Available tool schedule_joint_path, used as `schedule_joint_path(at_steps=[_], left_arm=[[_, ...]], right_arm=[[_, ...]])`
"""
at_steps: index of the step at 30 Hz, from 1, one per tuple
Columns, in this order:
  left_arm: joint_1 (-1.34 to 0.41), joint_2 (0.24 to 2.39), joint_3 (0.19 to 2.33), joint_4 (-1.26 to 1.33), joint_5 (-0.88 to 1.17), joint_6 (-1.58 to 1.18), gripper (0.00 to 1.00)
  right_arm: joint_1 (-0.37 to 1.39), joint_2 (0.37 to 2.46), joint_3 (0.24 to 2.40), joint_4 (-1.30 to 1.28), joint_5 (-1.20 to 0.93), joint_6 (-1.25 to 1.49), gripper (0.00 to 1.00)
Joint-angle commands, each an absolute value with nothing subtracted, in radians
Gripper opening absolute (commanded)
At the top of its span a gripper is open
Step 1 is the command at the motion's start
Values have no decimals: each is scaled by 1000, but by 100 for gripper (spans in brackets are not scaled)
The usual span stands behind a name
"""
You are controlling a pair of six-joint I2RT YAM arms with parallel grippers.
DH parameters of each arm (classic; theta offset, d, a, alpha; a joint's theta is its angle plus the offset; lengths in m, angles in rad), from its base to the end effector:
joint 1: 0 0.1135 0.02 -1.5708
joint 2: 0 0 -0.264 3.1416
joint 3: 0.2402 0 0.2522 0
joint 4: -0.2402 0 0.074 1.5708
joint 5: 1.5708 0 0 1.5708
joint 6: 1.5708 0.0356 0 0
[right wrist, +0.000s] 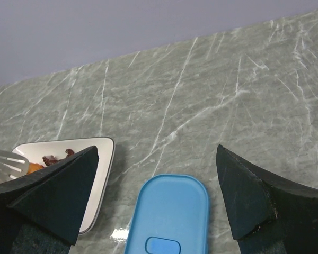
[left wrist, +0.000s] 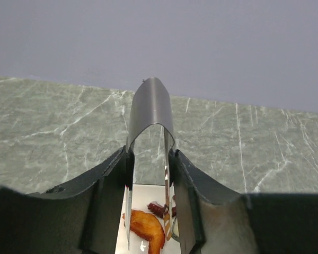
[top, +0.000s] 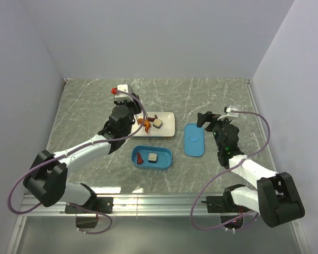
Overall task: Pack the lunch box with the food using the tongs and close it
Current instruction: Pick up the food using the clamp
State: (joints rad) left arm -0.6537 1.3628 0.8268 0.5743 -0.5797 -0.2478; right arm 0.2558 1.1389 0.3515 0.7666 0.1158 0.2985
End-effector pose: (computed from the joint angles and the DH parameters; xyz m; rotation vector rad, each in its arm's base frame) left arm 0.2583 -0.1733 0.3023 -0.1505 1.5376 -0.2718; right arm 0.2276 0.0553 0.2198 0.1249 1.5969 0.3394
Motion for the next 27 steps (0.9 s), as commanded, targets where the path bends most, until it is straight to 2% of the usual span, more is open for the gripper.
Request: schedule_joint_path(at_steps=[1, 27], left_arm=[[-635, 1381, 879, 629, -549, -288, 44], [-634, 1397, 841, 577, -597, -370, 44]], right_arm=[[258, 1154, 397, 822, 112, 291, 98], [259, 1170, 400, 830, 100, 291, 98]])
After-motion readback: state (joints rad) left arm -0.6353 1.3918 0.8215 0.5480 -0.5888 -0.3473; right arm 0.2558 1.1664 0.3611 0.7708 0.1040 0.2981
